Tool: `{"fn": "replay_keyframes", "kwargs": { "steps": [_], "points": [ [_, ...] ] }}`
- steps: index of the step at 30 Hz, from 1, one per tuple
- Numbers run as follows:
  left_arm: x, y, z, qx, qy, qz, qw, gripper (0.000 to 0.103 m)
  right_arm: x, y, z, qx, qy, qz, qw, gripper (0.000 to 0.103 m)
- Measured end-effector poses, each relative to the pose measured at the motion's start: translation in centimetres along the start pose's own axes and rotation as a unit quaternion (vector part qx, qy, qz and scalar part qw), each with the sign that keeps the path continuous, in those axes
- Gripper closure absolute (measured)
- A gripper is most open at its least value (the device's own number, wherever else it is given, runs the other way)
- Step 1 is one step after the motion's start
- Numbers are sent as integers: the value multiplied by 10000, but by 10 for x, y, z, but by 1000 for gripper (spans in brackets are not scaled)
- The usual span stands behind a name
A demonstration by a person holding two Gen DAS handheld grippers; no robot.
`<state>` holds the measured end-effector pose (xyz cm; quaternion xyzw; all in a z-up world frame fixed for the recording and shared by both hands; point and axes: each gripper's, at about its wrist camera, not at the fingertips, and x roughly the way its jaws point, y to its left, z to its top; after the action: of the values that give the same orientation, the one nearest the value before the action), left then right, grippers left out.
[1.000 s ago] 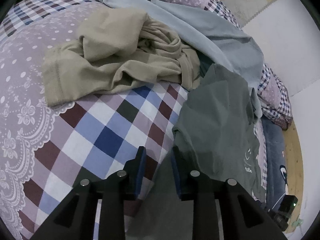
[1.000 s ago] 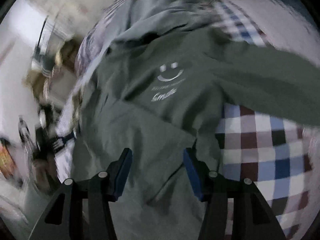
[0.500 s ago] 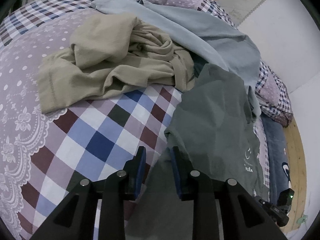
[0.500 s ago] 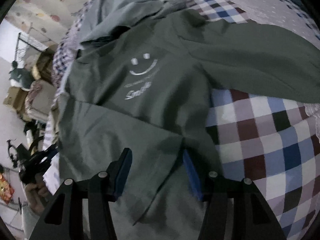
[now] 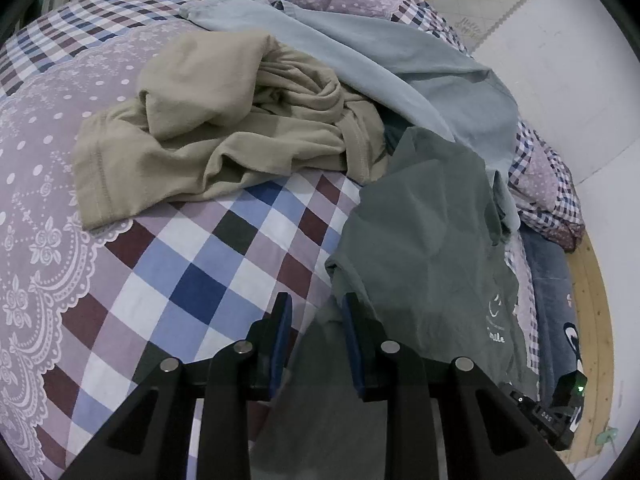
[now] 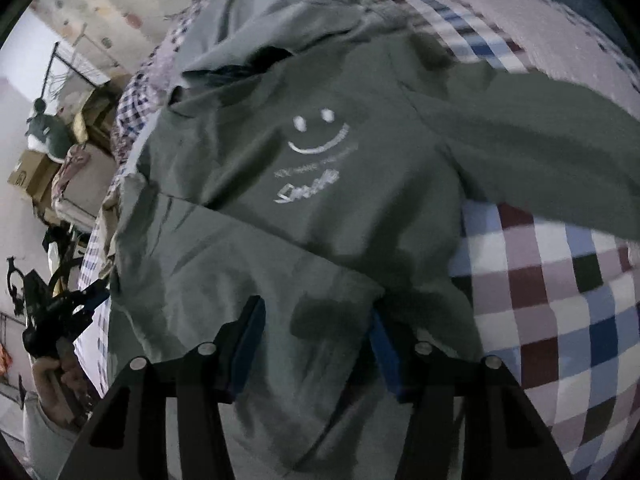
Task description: Fold clothes
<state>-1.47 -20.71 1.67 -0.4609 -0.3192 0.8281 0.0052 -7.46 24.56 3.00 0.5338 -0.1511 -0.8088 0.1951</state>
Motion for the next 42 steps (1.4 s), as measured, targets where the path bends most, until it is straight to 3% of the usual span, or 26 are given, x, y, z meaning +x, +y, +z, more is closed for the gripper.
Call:
{"fn": "replay_keyframes", "kwargs": {
  "steps": [2,5,12,20,27,32,36,42],
  "points": [
    [0,1,0,-13,-12,0,10000,77,-1,3,1,-81,-55,-105,9999,76],
    [0,2,1,-45,-25,-8,10000,77,0,7,2,-213,-79,-242,9994,96],
    [-1,2,4,-42,-75,-18,10000,77,-19,33,14,-739,-442,-441,9953,100],
    [-5,2,8,-57,-217,-4,9997,77,-50,59,52,-1110,-899,-614,9878,100],
    [-10,9,13,-50,-377,77,9992,73,-80,42,92,-743,-1512,-869,9819,100],
    [-4,-8,12,625,-336,164,9973,67,-60,12,106,-341,-1564,-1195,9799,100],
    [0,-38,1,1583,-373,142,9866,67,-37,-13,108,-22,-1534,-1471,9772,100],
    [16,-89,-28,3160,-562,413,9462,57,-34,-21,107,131,-1566,-1407,9775,100]
  ]
}}
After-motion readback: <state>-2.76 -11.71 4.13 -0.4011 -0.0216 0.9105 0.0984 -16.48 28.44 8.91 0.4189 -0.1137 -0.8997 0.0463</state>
